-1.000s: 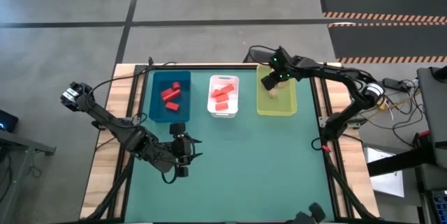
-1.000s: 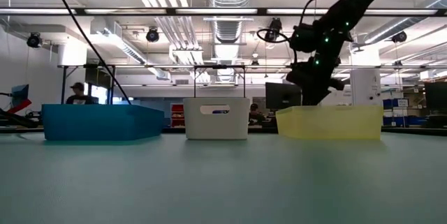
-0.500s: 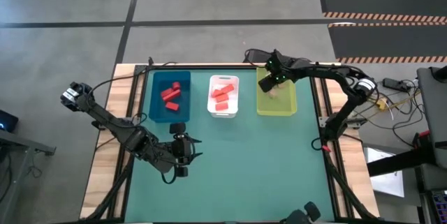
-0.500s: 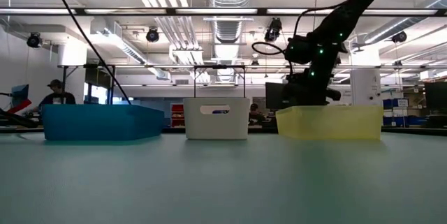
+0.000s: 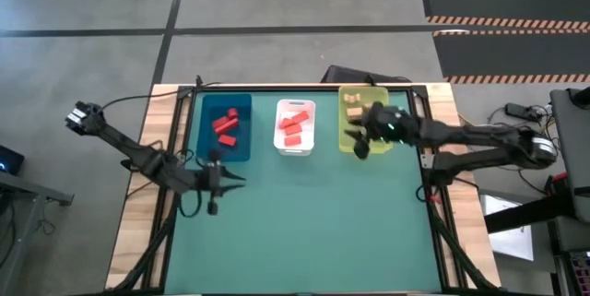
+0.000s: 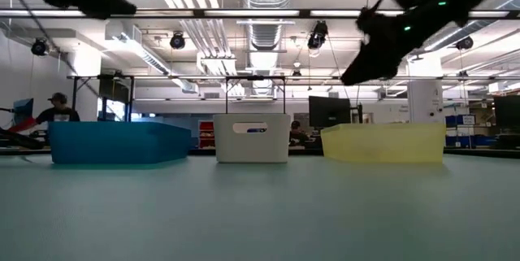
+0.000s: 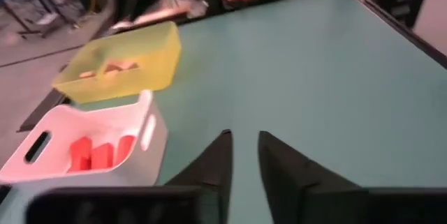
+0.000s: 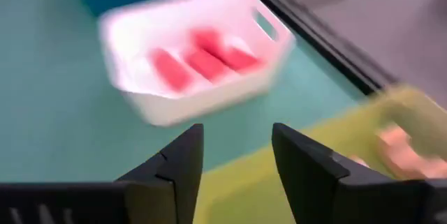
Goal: Sort & place blocks by color
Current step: Return to Home Position
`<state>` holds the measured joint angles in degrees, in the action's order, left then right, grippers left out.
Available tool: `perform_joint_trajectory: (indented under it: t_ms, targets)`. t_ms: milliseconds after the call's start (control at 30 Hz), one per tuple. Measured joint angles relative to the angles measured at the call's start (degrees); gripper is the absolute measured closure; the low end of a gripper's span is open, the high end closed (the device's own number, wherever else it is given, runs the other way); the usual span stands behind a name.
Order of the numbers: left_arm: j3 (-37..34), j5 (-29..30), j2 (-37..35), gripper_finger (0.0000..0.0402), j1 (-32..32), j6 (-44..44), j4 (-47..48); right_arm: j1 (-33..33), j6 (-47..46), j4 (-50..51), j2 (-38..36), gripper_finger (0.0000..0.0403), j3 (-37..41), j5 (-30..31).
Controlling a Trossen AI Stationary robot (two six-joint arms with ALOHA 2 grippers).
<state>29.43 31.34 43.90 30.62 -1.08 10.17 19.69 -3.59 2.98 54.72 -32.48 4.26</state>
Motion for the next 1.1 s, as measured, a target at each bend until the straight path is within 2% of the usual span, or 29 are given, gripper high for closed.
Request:
perform_joint_trajectory:
  t_ms: [133,333,467,667,867,933,1100]
  targets:
    - [-7.88,0.02,-10.36,0.0394,-2.08,0.03,-3.25,-7.47,3.88,-8.87,-9.86,0.0261,9.15,0.19]
    - [-15.96,0.96,-23.08,0.0400,-4.03,0.24,-4.17,-13.03,11.05,-11.06,-23.06,0.0290,18.32,0.15]
    - [-20.25,4.29,-32.08,0.0401,-4.44,0.86,-3.23,-13.84,15.59,-11.01,-31.62,0.0307,22.85,0.01]
    - [-24.41,4.88,-43.27,0.0401,-4.42,5.80,-3.40,-13.82,21.46,-10.73,-44.83,0.0327,26.78,-1.26]
    - [-25.80,5.82,-40.60,0.0401,-4.42,15.24,-7.04,-13.82,26.77,-11.84,-54.65,0.0341,29.23,-1.34]
    - [-26.72,6.17,-40.47,0.0402,-4.41,15.42,-8.73,-13.80,28.08,-10.16,-54.72,0.0345,30.45,-1.23]
    - [-27.54,6.33,-41.05,0.0402,-4.43,15.02,-11.11,-13.80,31.11,-15.37,-54.29,0.0357,30.78,-2.76]
